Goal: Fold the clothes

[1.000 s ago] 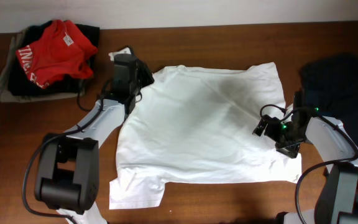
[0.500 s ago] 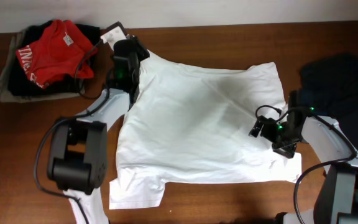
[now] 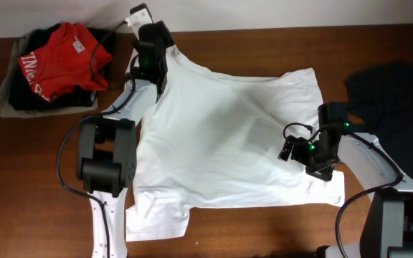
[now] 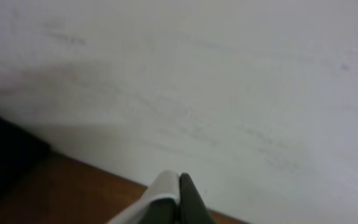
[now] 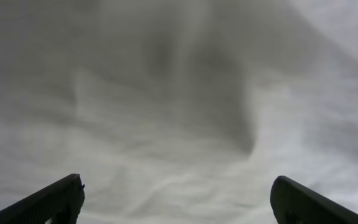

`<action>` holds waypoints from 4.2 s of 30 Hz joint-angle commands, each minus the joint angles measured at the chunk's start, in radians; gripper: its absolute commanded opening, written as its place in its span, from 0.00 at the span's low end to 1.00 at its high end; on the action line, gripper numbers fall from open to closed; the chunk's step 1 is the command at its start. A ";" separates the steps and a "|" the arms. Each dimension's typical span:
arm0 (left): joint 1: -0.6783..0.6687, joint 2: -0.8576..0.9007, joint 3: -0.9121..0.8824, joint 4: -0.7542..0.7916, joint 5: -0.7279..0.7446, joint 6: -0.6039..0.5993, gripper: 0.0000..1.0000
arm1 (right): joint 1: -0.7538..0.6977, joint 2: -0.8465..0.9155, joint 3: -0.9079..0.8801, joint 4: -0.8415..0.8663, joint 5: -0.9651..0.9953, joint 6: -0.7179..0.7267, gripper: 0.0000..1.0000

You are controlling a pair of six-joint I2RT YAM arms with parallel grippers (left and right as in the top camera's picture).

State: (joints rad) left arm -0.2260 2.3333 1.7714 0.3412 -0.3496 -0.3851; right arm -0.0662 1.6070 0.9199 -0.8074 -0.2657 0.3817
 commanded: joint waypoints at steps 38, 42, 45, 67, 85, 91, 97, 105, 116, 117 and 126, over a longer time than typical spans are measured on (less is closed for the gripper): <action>-0.108 -0.177 0.060 -1.250 0.510 0.132 0.99 | 0.006 0.035 0.571 0.110 0.200 -0.183 0.15; -0.148 -0.163 0.060 -1.244 0.510 0.132 0.99 | 0.006 0.134 0.571 0.167 0.199 -0.156 0.04; -0.170 -0.144 0.060 -1.243 0.510 0.132 0.99 | 0.007 0.234 0.571 0.234 0.199 -0.156 0.04; -0.204 -0.074 0.060 -1.209 0.508 0.132 0.99 | 0.007 0.555 0.572 0.460 0.195 -0.084 0.04; -0.204 -0.074 0.060 -1.205 0.507 0.132 0.99 | 0.007 0.588 0.571 0.473 0.200 -0.084 0.04; -0.204 -0.074 0.060 -1.205 0.507 0.132 0.99 | 0.006 0.625 0.571 0.495 0.201 -0.085 0.04; -0.204 -0.074 0.060 -1.205 0.507 0.132 0.99 | 0.006 0.625 0.571 0.513 0.264 -0.085 0.04; -0.204 -0.074 0.060 -1.202 0.507 0.132 0.99 | 0.004 0.662 0.571 0.549 0.328 -0.085 0.05; -0.204 -0.074 0.060 -1.203 0.508 0.132 0.99 | -0.064 0.702 0.571 0.602 0.327 -0.059 0.04; -0.204 -0.074 0.060 -1.203 0.507 0.132 0.99 | -0.066 0.702 0.571 0.613 0.327 -0.059 0.04; -0.204 -0.074 0.060 -1.202 0.508 0.132 0.99 | -0.067 0.739 0.571 0.696 0.361 -0.059 0.07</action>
State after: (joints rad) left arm -0.4271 2.2448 1.8343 -0.8639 0.1471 -0.2611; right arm -0.1230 2.2700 1.5074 -0.0982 0.0357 0.3145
